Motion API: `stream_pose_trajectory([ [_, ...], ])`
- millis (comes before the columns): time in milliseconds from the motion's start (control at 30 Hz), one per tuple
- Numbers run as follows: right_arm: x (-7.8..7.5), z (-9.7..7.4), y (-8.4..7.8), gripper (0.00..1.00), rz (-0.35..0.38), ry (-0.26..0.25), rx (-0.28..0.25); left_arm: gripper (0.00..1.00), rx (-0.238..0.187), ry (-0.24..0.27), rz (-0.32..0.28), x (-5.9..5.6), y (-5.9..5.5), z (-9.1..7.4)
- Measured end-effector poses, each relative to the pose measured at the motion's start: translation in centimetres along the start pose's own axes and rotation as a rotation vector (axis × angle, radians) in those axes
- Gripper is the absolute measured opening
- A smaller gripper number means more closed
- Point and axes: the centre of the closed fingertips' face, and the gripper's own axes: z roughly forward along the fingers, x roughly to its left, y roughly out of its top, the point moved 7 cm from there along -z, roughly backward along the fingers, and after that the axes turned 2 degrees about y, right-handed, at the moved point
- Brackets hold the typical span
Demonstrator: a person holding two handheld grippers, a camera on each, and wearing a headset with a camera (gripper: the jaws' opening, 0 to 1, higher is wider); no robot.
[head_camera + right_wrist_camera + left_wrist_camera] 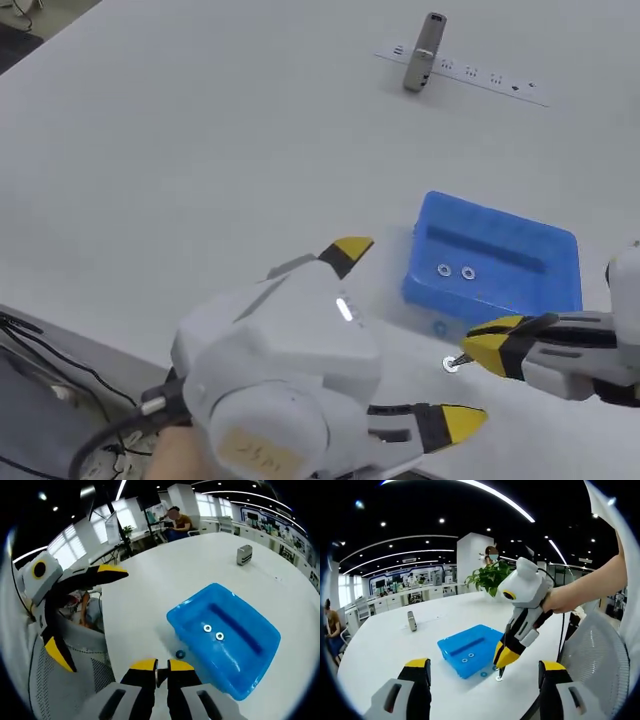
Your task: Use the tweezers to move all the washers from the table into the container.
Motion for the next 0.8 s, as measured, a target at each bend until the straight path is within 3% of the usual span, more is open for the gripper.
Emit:
stream_pose_trajectory([
  [100, -0.22, 0.16, 0.02, 0.04, -0.017, -0.005, 0.018, 0.92, -0.014, -0.004, -0.003, -0.07, 0.16, -0.02],
  [300, -0.21, 0.32, 0.32, 0.04, -0.025, 0.005, 0.017, 0.92, -0.011, -0.004, -0.003, -0.05, 0.12, -0.02],
  [800, 0.05, 0.6, -0.07, 0.04, -0.082, 0.006, 0.081, 0.92, -0.007, -0.004, -0.003, -0.04, 0.09, -0.04],
])
